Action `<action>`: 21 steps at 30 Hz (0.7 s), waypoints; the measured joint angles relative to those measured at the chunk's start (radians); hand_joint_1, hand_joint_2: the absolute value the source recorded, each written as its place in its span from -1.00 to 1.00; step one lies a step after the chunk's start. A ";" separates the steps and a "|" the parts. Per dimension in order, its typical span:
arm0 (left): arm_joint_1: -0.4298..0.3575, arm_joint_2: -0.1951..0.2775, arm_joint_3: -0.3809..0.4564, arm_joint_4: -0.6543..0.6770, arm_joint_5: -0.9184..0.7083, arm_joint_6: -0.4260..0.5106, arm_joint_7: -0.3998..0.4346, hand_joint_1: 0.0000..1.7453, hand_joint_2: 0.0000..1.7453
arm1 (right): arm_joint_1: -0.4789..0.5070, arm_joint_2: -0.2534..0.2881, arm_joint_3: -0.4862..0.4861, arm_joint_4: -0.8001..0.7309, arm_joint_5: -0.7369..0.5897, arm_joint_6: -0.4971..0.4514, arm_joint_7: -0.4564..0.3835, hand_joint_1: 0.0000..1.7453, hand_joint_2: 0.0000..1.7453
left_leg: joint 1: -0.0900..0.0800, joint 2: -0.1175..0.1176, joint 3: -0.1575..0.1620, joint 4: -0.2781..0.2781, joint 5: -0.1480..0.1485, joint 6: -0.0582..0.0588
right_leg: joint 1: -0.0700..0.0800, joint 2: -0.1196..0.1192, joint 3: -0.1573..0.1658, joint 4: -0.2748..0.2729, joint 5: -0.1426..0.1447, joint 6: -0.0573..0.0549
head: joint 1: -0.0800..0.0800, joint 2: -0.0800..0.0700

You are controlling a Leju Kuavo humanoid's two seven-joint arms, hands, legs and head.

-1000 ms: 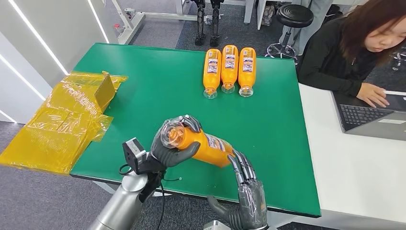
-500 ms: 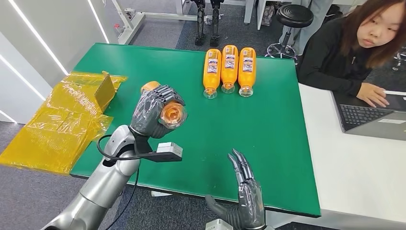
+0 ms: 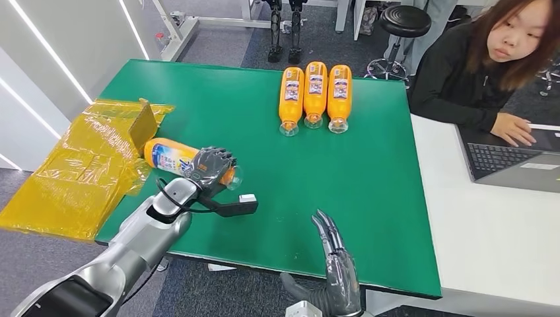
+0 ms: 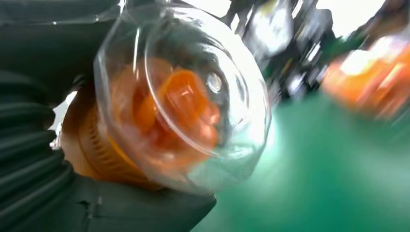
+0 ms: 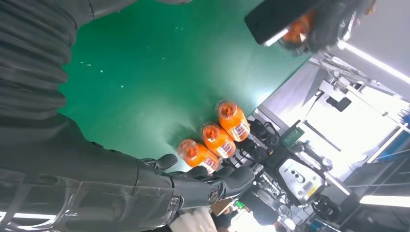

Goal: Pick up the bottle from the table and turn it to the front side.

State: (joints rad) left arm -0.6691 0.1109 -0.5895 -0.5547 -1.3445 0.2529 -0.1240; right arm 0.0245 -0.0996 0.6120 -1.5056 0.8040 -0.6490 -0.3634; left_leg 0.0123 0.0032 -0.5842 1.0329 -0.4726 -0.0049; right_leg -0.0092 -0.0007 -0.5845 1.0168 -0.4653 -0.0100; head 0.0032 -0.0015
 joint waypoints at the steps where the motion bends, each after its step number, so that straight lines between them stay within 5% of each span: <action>1: -0.005 0.001 -0.003 0.031 -0.009 -0.013 0.022 1.00 1.00 | -0.001 0.000 0.001 0.002 -0.004 0.000 0.001 -1.00 1.00 | 0.000 0.000 0.000 0.000 0.000 0.000 | 0.000 0.000 0.000 0.000 0.000 0.000 | 0.000 0.000; 11: -0.051 0.008 -0.013 0.199 -0.051 -0.153 0.151 1.00 1.00 | 0.000 -0.002 0.001 0.011 -0.042 0.006 0.011 -1.00 1.00 | 0.000 0.000 0.000 0.000 0.000 0.000 | 0.000 -0.001 0.000 0.000 0.000 0.000 | 0.000 0.000; 21: -0.075 0.008 -0.017 0.237 -0.058 -0.166 0.165 1.00 1.00 | 0.003 -0.006 0.001 0.011 -0.046 0.006 0.011 -1.00 1.00 | 0.000 0.000 0.001 0.000 0.001 -0.001 | 0.000 -0.001 0.000 0.001 0.001 -0.001 | 0.000 0.000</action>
State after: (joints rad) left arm -0.7442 0.1194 -0.6065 -0.3176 -1.4023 0.0865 0.0410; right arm 0.0272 -0.1051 0.6134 -1.4950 0.7577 -0.6432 -0.3527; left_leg 0.0124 0.0032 -0.5834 1.0327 -0.4717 -0.0063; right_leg -0.0092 -0.0012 -0.5840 1.0176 -0.4646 -0.0110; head 0.0034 -0.0015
